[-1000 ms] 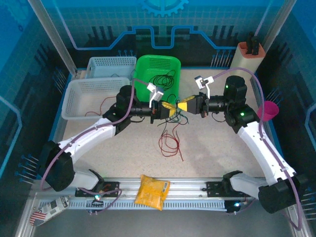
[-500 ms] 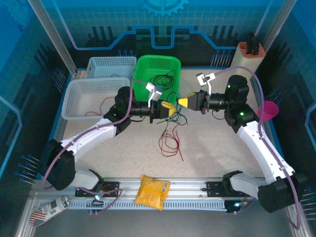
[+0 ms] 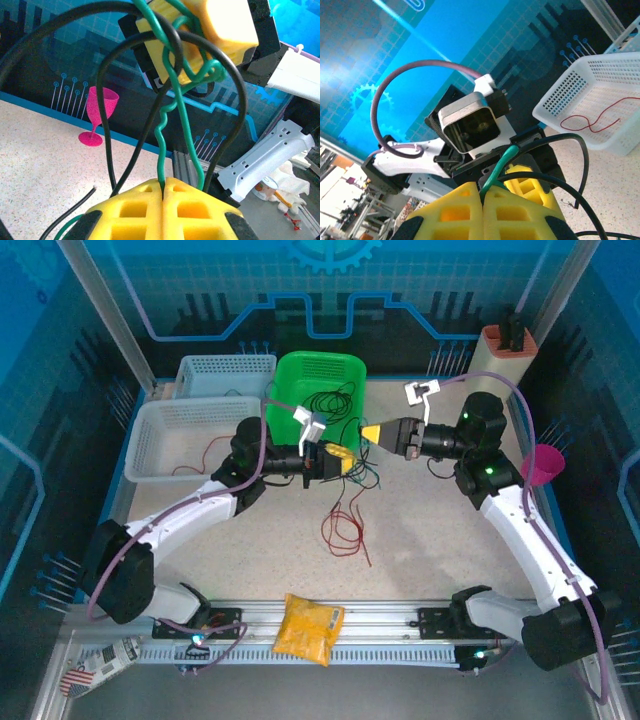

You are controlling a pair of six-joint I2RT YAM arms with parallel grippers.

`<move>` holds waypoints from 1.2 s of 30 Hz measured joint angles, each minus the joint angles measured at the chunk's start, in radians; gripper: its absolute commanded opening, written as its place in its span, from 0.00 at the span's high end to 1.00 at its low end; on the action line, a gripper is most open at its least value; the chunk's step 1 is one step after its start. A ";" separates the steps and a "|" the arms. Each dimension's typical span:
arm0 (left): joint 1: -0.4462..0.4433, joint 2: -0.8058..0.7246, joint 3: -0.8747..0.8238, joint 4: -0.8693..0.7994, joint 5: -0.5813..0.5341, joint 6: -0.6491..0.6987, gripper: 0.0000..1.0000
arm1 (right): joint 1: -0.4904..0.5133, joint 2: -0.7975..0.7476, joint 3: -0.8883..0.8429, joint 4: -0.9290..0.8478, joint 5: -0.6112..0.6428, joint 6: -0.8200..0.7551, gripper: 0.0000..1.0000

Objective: Untangle the cables

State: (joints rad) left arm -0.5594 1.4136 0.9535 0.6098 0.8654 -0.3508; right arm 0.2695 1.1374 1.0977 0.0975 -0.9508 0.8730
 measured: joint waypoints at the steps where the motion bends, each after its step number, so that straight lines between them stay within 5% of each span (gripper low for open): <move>1: 0.000 0.003 -0.003 0.006 -0.004 -0.008 1.00 | 0.000 -0.001 -0.001 -0.001 0.014 0.007 1.00; 18: -0.023 0.035 -0.013 0.062 -0.053 -0.065 1.00 | 0.084 -0.122 -0.050 -0.117 0.420 0.052 1.00; 36: -0.053 0.035 -0.013 0.028 -0.110 -0.066 1.00 | 0.145 -0.180 -0.103 -0.123 0.689 0.148 1.00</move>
State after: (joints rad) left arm -0.6121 1.4483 0.9405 0.6380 0.7551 -0.4168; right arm 0.4141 0.9577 0.9943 -0.0257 -0.2619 1.0210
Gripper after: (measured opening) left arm 0.063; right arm 0.052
